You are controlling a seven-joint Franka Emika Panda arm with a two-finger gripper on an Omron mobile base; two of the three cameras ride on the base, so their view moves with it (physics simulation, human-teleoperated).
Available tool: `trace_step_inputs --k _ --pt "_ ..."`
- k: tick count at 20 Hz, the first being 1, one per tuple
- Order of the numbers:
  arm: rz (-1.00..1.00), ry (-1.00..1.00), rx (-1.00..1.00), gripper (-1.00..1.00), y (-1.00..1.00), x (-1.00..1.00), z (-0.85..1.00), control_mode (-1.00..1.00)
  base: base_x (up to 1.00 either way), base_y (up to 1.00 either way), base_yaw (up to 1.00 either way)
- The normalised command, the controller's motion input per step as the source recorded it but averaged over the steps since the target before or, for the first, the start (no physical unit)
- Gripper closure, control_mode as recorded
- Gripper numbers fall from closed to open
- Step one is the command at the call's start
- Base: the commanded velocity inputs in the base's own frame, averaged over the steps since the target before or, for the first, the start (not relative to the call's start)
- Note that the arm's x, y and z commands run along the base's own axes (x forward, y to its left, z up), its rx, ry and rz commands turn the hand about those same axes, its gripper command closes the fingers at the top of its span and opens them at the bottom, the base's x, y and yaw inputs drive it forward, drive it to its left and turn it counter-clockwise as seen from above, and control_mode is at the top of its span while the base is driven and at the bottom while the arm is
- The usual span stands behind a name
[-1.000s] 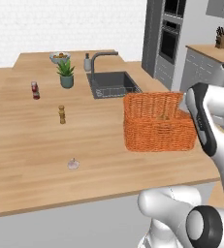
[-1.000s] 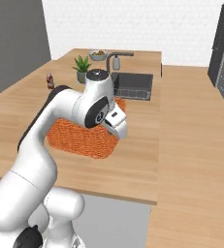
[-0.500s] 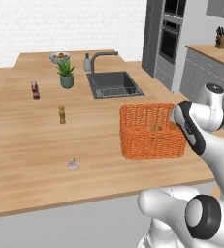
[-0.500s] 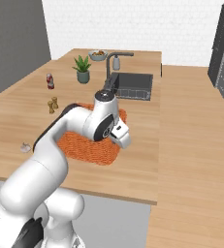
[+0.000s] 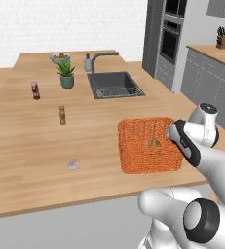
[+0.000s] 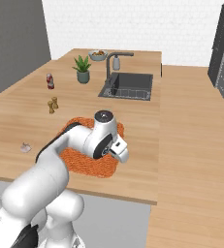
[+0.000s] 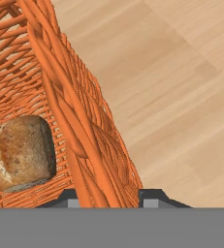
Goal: Open the cabinet, pick up the bread from the cabinet and place it in the basket. Then move the basket to the dining counter.
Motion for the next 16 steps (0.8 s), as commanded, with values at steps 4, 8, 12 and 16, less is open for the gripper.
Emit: trace_step_inputs --k 4,8,12,16 --pt "0.00 0.00 0.00 1.00 0.05 0.00 -0.21 -1.00 0.00 0.00 0.00" --pt "0.00 0.00 0.00 1.00 0.04 0.00 -0.23 -1.00 0.00 0.00 0.00" --pt "0.00 0.00 0.00 1.00 0.03 0.05 -0.26 -1.00 0.00 0.00 0.00" --pt "0.00 0.00 0.00 1.00 0.04 0.06 -0.09 -1.00 0.00 0.00 0.00"
